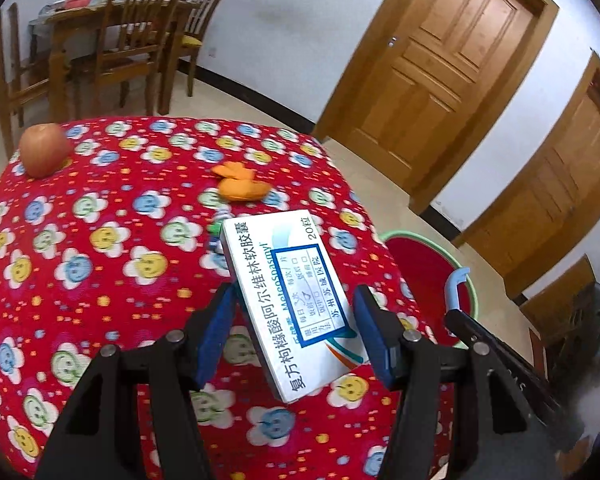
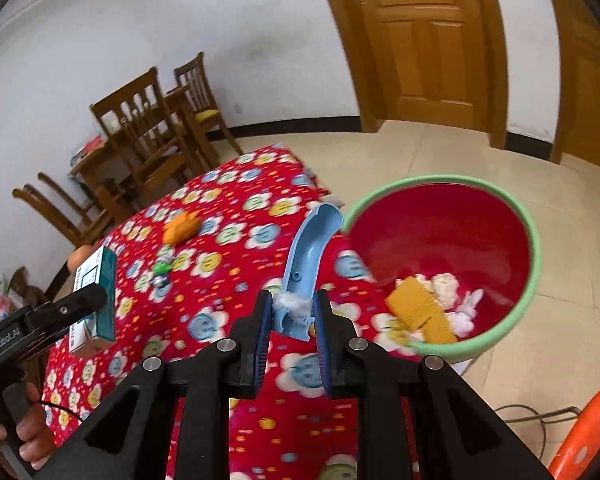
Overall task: Collect trash
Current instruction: 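Grasp the blue plastic scoop with the right gripper and lift it while the left holds the box, then open both grippers over the red bucket to drop the scoop and medicine box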
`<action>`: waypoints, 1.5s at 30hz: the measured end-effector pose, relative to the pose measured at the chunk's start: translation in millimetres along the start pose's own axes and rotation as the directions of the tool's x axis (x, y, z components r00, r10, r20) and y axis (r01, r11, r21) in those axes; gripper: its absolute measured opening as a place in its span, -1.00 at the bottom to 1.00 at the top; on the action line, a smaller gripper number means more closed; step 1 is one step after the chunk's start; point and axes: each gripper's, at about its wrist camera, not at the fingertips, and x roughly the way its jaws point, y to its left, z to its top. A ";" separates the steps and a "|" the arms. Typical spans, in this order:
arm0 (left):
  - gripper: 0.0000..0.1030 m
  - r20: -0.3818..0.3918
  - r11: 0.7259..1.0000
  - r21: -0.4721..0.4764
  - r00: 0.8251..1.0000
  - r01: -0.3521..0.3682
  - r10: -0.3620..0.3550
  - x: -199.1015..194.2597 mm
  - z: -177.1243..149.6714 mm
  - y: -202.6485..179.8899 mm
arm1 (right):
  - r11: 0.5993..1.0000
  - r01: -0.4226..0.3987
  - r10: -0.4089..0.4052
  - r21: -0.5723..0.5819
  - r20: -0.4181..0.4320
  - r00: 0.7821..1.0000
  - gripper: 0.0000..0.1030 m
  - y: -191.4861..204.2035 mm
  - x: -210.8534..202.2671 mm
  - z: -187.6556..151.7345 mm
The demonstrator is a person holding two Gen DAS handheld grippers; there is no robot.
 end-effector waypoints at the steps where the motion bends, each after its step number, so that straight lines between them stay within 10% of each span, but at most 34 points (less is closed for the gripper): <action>1: 0.17 -0.004 1.000 0.006 1.000 0.005 -0.005 2.0 0.3 -4.0 | 1.000 0.008 -0.008 0.011 0.002 1.000 -0.61 -6.4 -0.5 1.2; 45: 0.18 -0.195 0.924 0.346 0.976 0.163 -0.099 128.7 -8.2 -180.5 | 0.951 0.139 -0.154 0.276 0.035 0.987 -0.30 -150.2 -19.3 0.4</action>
